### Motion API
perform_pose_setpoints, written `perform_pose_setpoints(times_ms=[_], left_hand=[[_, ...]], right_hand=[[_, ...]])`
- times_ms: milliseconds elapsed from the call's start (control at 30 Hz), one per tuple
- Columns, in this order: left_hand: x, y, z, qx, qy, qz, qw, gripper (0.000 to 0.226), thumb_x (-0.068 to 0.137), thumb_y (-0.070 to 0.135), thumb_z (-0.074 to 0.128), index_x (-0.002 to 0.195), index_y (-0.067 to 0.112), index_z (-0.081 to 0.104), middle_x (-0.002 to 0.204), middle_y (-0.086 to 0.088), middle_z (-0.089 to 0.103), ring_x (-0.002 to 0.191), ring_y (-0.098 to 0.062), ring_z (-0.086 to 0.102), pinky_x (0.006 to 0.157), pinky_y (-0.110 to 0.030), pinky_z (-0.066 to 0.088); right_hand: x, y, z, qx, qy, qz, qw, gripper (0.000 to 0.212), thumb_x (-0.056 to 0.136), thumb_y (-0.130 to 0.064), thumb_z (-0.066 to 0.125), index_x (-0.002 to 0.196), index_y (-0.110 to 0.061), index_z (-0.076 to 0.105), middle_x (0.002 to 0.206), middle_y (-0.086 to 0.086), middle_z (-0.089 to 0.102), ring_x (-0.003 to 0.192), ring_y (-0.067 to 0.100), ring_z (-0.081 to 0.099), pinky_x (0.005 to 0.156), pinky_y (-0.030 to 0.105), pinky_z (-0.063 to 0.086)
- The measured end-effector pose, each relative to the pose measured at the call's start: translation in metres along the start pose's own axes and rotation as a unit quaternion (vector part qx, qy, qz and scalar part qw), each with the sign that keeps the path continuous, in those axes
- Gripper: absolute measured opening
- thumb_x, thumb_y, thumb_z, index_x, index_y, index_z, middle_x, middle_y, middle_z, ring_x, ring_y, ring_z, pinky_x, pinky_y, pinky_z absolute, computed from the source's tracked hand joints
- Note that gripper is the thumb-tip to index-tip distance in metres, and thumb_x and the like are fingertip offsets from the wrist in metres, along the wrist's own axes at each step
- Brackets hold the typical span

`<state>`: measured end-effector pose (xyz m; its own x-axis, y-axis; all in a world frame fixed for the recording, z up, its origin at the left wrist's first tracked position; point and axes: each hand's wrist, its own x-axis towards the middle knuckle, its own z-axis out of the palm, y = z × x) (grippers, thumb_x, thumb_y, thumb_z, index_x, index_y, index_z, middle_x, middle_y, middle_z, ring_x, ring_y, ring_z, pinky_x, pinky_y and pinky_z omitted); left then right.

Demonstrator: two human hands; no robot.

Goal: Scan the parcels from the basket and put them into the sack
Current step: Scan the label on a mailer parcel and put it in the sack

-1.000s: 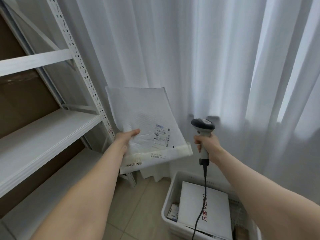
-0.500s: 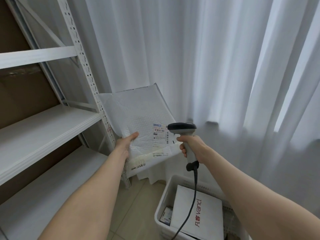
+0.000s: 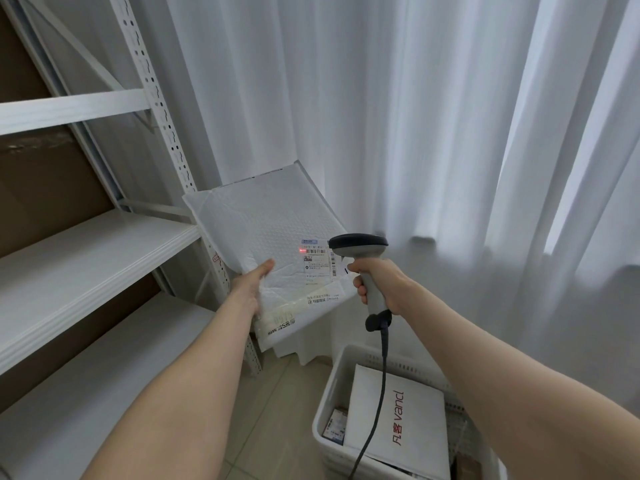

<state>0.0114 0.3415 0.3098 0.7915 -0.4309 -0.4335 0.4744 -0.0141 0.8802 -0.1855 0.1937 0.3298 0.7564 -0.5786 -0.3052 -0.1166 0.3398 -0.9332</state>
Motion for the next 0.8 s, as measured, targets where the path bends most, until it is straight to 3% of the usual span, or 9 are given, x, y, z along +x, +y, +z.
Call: perform_pose_setpoints(times_ms=[200, 800], left_hand=[[0.003, -0.002, -0.007, -0.016, -0.008, -0.020, 1.000, 0.044, 0.070, 0.020, 0.083, 0.108, 0.008, 0.064, 0.114, -0.017, 0.067, 0.104, -0.035, 0.064, 0.095, -0.058, 0.046], [0.006, 0.001, -0.019, -0.023, -0.030, -0.034, 0.999, 0.054, 0.072, 0.023, 0.082, 0.121, 0.008, 0.063, 0.115, -0.015, 0.067, 0.102, -0.035, 0.065, 0.093, -0.057, 0.048]], right_hand=[[-0.002, -0.003, 0.010, -0.003, 0.014, -0.003, 1.000, 0.040, 0.085, -0.012, 0.062, 0.122, -0.001, 0.052, 0.057, 0.007, 0.053, 0.042, 0.015, 0.045, 0.045, 0.022, 0.040], [-0.012, -0.011, 0.029, -0.051, 0.025, 0.017, 0.998, 0.005, 0.086, -0.013, 0.058, 0.087, -0.010, 0.055, 0.052, 0.002, 0.051, 0.039, 0.012, 0.043, 0.042, 0.019, 0.038]])
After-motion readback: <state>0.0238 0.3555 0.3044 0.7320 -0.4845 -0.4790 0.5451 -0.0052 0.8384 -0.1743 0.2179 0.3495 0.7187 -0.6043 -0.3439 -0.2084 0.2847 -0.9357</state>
